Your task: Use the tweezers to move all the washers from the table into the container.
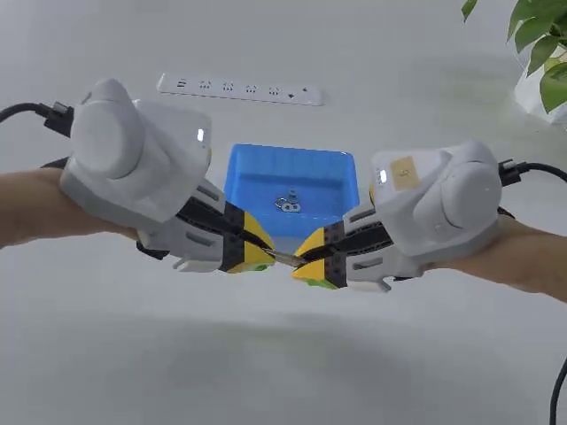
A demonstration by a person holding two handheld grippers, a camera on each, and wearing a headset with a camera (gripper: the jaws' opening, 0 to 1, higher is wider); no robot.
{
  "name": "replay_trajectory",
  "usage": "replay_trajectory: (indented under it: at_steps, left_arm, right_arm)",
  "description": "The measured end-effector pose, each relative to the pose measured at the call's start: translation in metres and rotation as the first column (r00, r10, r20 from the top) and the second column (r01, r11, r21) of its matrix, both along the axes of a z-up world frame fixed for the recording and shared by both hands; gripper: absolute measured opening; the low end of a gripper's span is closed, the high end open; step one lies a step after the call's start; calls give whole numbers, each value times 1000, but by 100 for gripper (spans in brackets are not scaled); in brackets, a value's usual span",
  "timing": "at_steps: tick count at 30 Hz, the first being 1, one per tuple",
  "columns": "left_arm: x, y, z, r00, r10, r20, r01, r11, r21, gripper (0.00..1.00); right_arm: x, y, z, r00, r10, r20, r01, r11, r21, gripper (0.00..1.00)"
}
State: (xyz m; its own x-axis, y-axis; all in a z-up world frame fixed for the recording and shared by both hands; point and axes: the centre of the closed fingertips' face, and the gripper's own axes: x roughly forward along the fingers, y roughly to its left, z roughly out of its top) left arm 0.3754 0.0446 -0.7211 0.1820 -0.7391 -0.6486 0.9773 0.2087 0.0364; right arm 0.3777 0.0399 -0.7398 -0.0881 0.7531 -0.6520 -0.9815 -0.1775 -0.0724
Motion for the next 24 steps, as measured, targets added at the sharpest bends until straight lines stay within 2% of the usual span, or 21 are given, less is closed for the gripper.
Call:
replay_trajectory:
  at_steps: [4,6,7,10,13,15,21,23,24]
  left_arm:
    - [6,1,-17,1000,7,-1,-7,999,36,8]
    - [11,1,-27,999,34,-15,-33,998,47,8]
    - [16,3,-36,996,80,-38,-77,995,66,8]
    - [22,1,-51,995,93,-33,-89,991,98,8]
    - [23,2,-65,991,117,-60,-109,987,120,8]
    - [25,3,-70,988,141,-61,-132,983,131,9]
    - [24,3,-85,989,134,-66,-121,977,174,9]
    - [23,-1,-85,985,148,-93,-132,979,156,9]
    - [25,-3,-86,984,155,-94,-139,978,153,9]
  right_arm:
    - [4,1,-6,1000,3,7,-2,1000,-19,7]
    - [8,2,-12,1000,-4,14,4,999,-33,7]
    - [11,2,-18,1000,-1,24,3,999,-49,7]
    - [19,2,-35,1000,-18,24,20,996,-89,7]
    - [19,3,-46,1000,-12,19,14,993,-120,7]
    - [19,3,-49,1000,-8,20,10,991,-133,7]
    - [18,0,-62,999,23,39,-15,983,-184,8]
    - [17,-4,-69,998,30,49,-19,978,-210,9]
    - [18,-6,-70,998,31,56,-18,977,-213,9]
